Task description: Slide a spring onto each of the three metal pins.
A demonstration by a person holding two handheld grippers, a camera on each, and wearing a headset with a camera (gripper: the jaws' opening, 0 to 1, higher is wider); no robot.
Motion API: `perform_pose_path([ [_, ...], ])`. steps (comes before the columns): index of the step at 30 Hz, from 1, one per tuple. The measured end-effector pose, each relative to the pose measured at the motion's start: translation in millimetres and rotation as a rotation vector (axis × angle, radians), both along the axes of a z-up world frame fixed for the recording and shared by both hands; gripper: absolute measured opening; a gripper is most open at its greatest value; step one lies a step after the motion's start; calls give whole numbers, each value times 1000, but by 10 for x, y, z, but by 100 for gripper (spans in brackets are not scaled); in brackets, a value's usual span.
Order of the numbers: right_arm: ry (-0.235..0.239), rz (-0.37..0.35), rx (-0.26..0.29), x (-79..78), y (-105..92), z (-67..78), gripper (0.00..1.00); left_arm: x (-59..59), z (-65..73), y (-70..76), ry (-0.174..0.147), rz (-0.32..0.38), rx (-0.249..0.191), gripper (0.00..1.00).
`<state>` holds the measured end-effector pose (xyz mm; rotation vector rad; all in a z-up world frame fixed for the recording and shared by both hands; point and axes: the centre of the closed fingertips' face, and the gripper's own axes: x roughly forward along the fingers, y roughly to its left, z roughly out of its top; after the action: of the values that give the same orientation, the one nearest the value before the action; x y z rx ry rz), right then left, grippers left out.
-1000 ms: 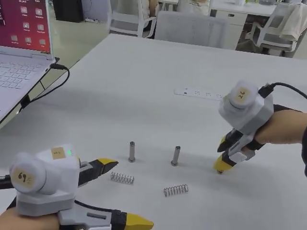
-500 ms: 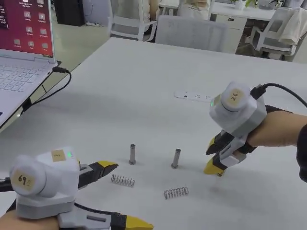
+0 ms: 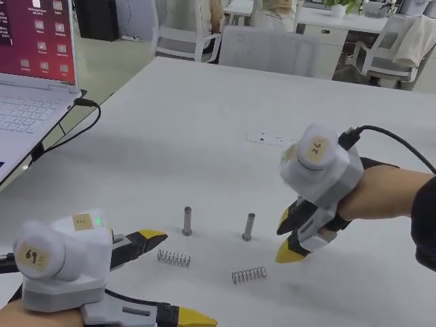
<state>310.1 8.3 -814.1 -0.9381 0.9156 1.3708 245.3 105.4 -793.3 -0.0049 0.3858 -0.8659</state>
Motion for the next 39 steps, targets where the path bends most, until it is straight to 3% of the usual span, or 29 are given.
perform_pose_path([
  [17,23,68,-9,-255,224,-155,24,-27,10,-13,-4,-12,5,91],
  [39,12,119,-80,-249,179,-466,16,-45,-17,-68,9,-30,5,87],
])
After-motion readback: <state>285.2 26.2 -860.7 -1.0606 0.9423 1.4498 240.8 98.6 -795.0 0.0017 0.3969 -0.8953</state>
